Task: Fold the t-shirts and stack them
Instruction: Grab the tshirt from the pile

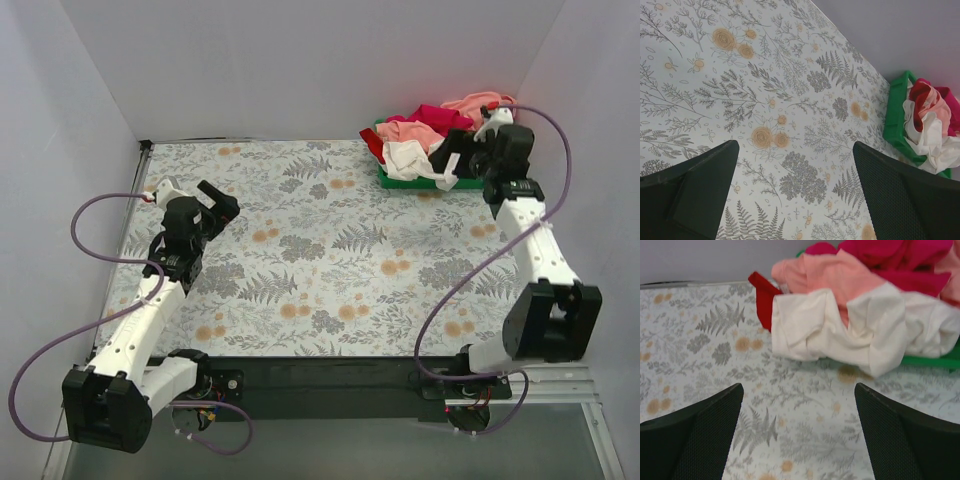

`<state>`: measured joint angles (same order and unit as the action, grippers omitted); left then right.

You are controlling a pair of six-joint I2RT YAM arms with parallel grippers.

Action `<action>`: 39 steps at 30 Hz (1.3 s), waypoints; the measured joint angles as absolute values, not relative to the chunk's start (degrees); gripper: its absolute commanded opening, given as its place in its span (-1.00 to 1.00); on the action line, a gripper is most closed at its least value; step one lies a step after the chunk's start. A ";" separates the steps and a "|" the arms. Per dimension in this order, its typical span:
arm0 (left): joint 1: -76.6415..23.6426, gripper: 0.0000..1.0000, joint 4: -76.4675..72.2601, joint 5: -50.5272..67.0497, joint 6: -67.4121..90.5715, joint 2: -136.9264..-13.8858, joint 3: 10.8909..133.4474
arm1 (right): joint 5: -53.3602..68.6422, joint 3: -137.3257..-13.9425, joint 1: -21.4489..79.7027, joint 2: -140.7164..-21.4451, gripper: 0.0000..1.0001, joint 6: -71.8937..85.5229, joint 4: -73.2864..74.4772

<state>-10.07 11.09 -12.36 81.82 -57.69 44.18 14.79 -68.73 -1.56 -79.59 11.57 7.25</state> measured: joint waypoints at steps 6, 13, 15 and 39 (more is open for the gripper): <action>-10.07 0.97 8.93 -12.36 80.60 -60.75 44.18 | 12.32 -95.66 1.69 -102.98 0.96 5.19 7.84; -10.07 0.96 7.42 -12.45 79.37 -62.39 44.18 | 7.92 -127.11 5.54 -130.41 0.97 -2.55 10.83; -10.07 0.96 7.20 -12.64 79.18 -62.63 44.18 | 6.87 -130.45 6.17 -134.98 0.97 -4.14 10.31; -10.07 0.97 6.79 -13.23 78.83 -64.88 44.18 | 1.23 -130.34 5.78 -143.96 -0.97 -11.49 6.28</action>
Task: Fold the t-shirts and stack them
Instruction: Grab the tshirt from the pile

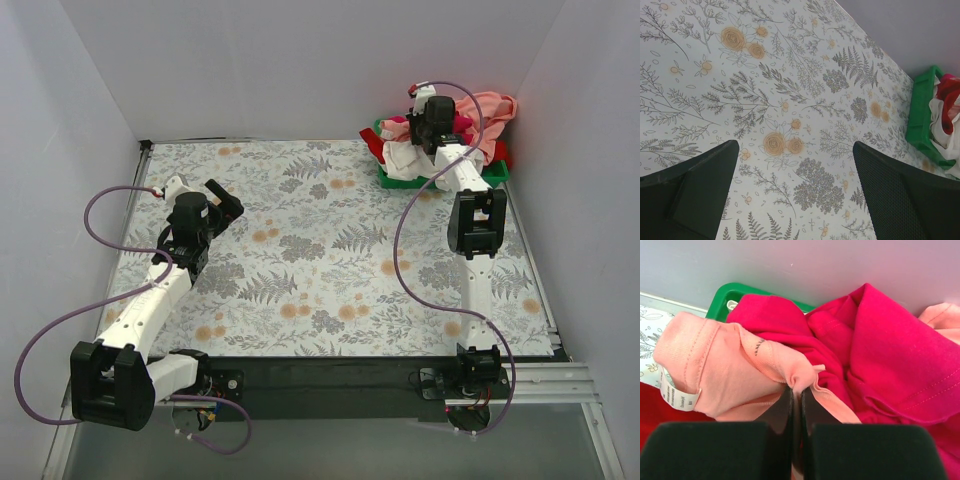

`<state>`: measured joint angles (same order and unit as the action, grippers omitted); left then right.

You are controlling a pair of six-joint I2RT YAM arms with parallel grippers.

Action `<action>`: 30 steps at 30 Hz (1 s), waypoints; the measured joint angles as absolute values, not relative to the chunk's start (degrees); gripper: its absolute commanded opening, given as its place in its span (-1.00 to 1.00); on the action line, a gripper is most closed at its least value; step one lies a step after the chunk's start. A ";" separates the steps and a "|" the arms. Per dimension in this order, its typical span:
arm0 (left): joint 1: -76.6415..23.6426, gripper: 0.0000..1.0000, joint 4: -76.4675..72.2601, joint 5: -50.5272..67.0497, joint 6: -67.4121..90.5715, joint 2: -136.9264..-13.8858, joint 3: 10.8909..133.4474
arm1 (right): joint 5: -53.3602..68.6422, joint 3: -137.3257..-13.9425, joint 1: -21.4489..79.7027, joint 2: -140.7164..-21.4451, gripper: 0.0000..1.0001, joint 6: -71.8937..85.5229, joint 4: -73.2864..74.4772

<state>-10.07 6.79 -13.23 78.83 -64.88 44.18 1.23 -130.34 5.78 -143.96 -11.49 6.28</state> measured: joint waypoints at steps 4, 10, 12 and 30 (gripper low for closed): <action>-10.07 0.96 6.79 -13.32 78.83 -64.88 44.18 | 1.69 -130.34 5.65 -143.87 -0.97 -11.55 6.22; -10.07 0.97 6.81 -13.50 78.85 -64.86 44.18 | 0.86 -130.34 5.63 -141.88 -0.97 -11.27 5.98; -10.07 0.96 6.81 -13.54 78.89 -64.84 44.18 | -0.08 -128.35 5.61 -139.55 -0.97 -10.41 3.51; -10.07 0.96 6.85 -14.66 78.85 -65.17 44.84 | -3.03 -134.06 5.17 -131.90 -0.97 7.01 -23.29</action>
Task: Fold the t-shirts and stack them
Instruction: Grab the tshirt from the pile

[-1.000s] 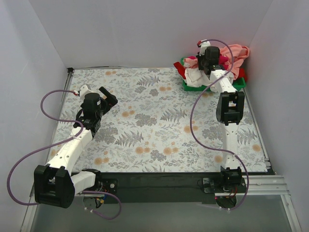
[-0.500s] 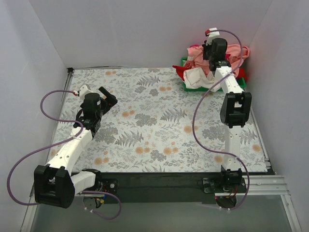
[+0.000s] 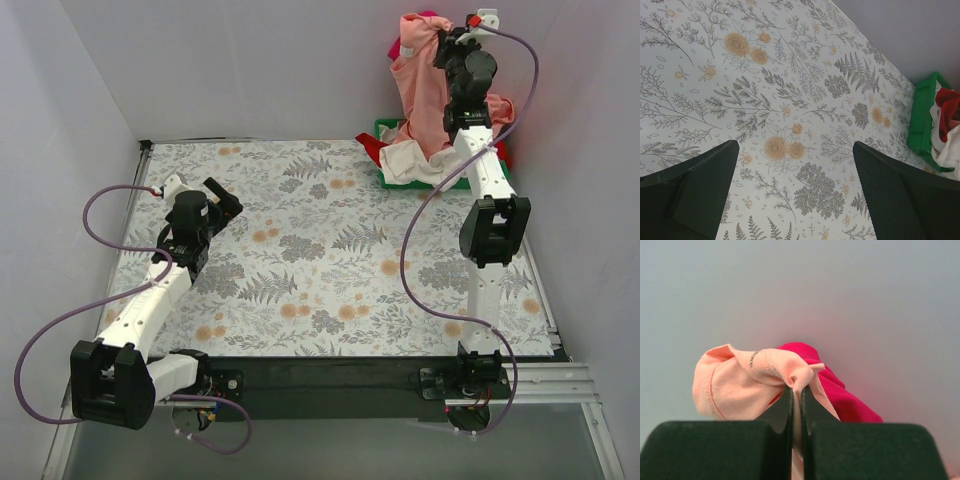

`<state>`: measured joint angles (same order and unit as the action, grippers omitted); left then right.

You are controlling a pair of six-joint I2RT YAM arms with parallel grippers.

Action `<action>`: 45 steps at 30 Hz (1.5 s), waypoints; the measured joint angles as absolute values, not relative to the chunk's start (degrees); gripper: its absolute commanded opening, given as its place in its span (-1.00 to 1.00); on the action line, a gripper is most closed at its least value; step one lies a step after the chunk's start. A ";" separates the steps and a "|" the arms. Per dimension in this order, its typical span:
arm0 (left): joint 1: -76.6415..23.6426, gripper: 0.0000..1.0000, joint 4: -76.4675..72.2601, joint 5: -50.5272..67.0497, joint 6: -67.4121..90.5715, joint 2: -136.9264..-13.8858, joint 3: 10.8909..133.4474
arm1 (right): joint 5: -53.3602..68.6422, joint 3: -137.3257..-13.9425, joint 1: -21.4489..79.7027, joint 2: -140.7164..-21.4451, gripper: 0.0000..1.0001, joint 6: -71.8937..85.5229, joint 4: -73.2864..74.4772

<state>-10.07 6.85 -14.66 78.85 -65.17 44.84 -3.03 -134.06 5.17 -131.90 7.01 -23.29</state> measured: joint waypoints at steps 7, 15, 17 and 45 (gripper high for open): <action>-10.07 0.96 6.87 -14.59 78.83 -65.58 45.04 | -3.03 -134.06 5.04 -127.20 -0.97 12.32 -27.59; -10.07 0.96 6.87 -14.57 78.85 -65.56 45.04 | -2.81 -135.72 5.06 -123.94 -0.97 13.78 -31.68; -10.07 0.96 6.87 -14.55 78.85 -65.56 45.04 | -2.83 -136.33 5.15 -123.94 -0.97 13.96 -31.70; -10.07 0.96 7.01 -13.93 78.83 -65.58 45.04 | 0.34 -114.34 2.26 -123.74 0.96 5.21 -0.51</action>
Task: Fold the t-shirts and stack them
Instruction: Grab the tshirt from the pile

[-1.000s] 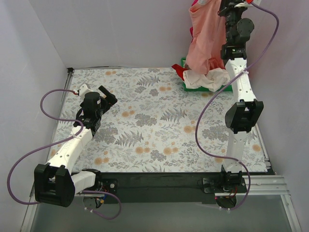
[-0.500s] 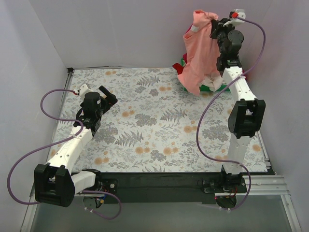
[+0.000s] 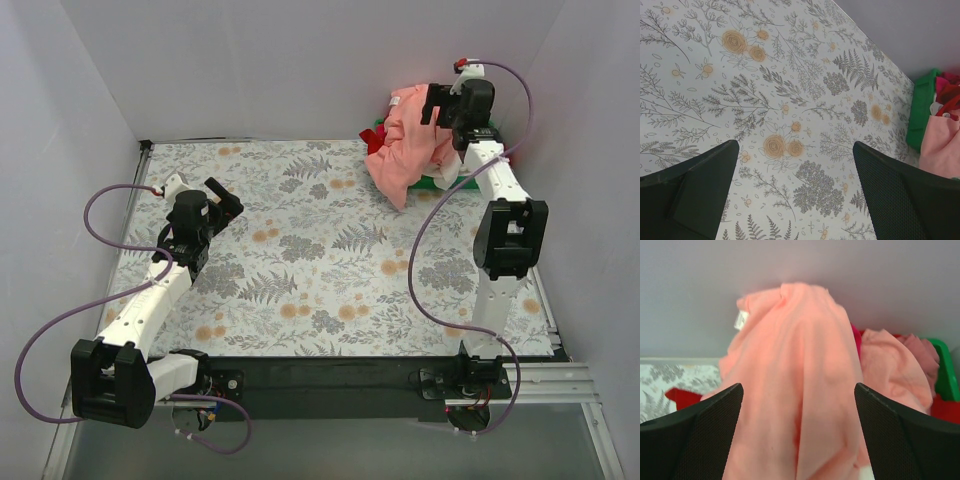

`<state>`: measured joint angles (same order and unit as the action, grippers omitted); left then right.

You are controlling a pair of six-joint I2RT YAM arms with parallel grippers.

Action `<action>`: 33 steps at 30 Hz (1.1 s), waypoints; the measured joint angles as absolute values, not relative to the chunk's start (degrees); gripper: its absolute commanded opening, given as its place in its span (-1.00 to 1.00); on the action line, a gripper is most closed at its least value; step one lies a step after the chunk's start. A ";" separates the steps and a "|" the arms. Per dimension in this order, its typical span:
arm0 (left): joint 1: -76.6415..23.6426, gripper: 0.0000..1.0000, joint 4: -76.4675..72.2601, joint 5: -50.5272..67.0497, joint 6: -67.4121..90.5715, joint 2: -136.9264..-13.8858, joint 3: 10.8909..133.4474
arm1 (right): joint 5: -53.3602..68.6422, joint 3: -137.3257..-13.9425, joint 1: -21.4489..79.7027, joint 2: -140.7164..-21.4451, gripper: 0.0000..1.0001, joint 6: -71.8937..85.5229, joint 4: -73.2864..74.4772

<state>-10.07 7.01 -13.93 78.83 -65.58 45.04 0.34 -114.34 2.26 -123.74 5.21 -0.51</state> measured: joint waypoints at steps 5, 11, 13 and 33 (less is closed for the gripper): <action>-10.07 0.96 7.07 -13.13 78.85 -65.58 45.04 | -1.30 -102.50 2.59 -112.53 0.95 0.54 3.66; -10.07 0.96 7.09 -12.12 78.87 -65.69 45.04 | -0.16 -101.51 5.06 -109.10 0.94 -4.78 8.99; -10.07 0.96 7.18 -11.84 78.87 -65.69 45.04 | -1.26 -101.73 6.74 -110.00 0.93 -6.07 11.20; -10.07 0.97 7.38 -11.73 78.85 -65.69 45.04 | -7.11 -113.06 8.67 -120.95 -0.97 -6.39 19.88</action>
